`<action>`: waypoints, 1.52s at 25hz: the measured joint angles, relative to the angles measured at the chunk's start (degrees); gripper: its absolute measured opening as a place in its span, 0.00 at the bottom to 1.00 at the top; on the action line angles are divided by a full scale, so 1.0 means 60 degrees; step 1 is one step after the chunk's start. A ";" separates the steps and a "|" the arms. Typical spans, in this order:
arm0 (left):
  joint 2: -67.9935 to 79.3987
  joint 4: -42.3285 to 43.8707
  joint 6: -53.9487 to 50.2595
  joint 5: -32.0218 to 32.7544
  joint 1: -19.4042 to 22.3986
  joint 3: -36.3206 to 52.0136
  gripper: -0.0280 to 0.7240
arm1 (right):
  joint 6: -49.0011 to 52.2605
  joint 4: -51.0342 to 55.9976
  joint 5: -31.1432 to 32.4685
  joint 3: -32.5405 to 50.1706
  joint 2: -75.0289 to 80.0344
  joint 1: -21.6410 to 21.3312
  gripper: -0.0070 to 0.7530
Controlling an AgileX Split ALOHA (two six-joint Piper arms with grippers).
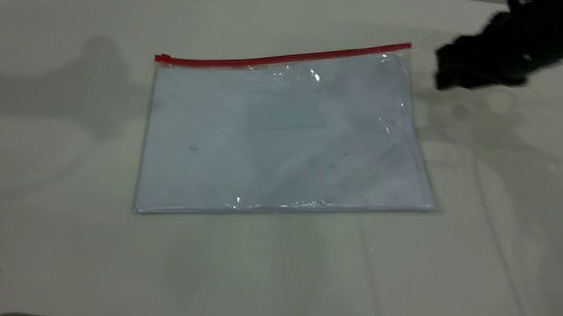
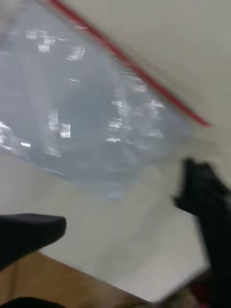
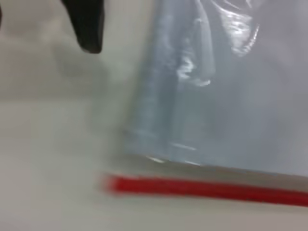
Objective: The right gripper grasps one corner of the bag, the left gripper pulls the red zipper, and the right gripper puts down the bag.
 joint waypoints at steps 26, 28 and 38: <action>-1.1049 0.7640 -0.6357 0.0000 0.0000 0.6341 0.55 | 1.3713 -1.2277 1.0190 0.1239 -0.6716 0.3042 0.46; -1.1880 0.7923 -0.6399 0.0000 0.0000 0.7227 0.55 | 1.4204 -1.2432 1.0224 0.1247 -0.7321 0.3239 0.46; -1.4846 0.8054 -0.7101 -0.0040 0.0000 0.9837 0.55 | 1.5157 -1.2530 1.0460 0.1646 -1.1408 0.4165 0.46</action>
